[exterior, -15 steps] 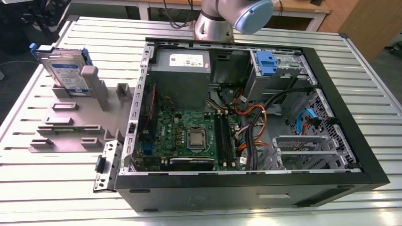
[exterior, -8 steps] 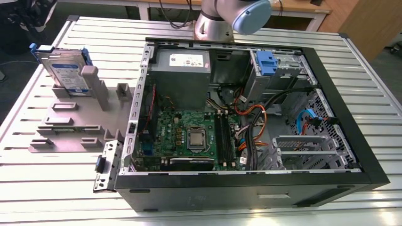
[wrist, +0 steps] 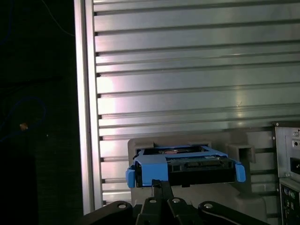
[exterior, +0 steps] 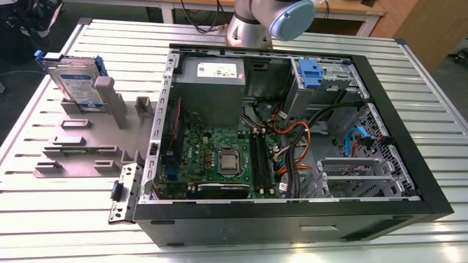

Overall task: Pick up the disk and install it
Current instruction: 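Pick up the disk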

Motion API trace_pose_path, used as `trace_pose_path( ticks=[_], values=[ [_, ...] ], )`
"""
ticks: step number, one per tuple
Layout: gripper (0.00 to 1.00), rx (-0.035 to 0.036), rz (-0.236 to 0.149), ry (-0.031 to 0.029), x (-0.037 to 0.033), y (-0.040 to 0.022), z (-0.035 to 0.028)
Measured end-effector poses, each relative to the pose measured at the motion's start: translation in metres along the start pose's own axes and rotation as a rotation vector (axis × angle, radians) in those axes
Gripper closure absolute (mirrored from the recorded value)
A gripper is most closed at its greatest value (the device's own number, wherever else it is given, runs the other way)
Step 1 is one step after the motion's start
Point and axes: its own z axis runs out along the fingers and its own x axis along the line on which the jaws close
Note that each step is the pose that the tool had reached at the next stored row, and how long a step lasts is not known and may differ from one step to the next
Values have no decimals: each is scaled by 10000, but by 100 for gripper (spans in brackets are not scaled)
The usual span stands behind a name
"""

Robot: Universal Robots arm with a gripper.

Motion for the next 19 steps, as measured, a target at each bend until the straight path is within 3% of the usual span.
trace_pose_path(
  ticks=[9,19],
  values=[
    [89,-1,-51,3,0,0,0],
    [89,4,-368,17,0,0,0]
  ],
)
